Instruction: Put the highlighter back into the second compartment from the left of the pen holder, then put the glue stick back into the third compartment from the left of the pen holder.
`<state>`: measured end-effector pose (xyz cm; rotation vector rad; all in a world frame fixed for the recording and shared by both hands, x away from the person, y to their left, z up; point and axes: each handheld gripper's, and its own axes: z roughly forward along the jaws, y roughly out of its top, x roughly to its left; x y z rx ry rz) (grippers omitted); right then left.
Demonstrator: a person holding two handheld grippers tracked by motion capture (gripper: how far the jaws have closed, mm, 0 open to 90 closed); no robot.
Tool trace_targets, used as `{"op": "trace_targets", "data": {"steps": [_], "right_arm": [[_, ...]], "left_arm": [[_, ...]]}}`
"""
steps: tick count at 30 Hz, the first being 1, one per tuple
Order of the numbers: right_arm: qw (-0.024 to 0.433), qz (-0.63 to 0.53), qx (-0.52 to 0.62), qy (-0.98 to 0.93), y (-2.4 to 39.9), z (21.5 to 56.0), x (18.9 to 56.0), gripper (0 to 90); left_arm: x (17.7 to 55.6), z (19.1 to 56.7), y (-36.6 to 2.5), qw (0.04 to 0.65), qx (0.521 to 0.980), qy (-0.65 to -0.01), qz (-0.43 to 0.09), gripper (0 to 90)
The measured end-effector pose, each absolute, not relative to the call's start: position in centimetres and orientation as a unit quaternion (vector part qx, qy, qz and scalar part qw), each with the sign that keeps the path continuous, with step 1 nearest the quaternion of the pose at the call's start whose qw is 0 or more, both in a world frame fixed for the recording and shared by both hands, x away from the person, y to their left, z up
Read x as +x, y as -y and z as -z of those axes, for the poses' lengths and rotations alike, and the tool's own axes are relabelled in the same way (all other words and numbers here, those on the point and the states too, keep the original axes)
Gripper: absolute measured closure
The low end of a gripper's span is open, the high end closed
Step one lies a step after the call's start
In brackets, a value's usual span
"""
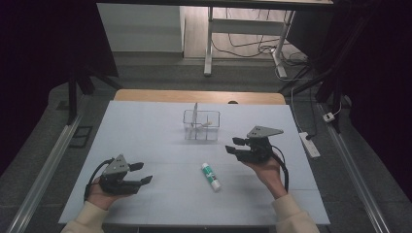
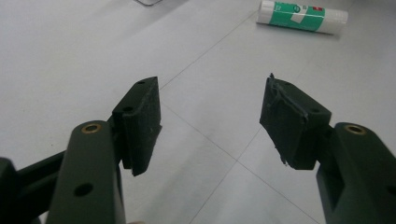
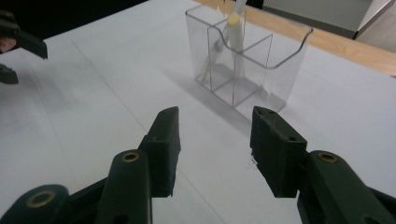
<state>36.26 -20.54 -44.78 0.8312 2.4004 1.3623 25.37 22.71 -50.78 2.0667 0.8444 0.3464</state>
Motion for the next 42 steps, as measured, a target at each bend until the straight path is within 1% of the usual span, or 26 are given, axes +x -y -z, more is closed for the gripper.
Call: {"op": "trace_targets", "data": {"steps": [12, 23, 35, 42], "right_arm": [[0.119, -0.446, 0.283, -0.841, 21.3, 46.0, 35.0, 49.8], [0.111, -0.414, 0.272, -0.862, 21.5, 46.3, 33.7, 48.0], [0.099, -0.363, 0.261, -0.889, 19.5, 47.2, 32.8, 41.7], [0.087, -0.347, 0.255, -0.898, 18.2, 47.7, 32.4, 39.6]], "left_arm": [[25.3, 50.8, -22.6, 0.426, 0.828, -0.336, -0.139, 38.2], [25.4, 50.8, -22.6, 0.426, 0.829, -0.335, -0.139, 38.2], [25.4, 50.9, -22.6, 0.424, 0.831, -0.334, -0.138, 38.1], [25.4, 50.8, -22.6, 0.423, 0.831, -0.334, -0.139, 38.1]]}}
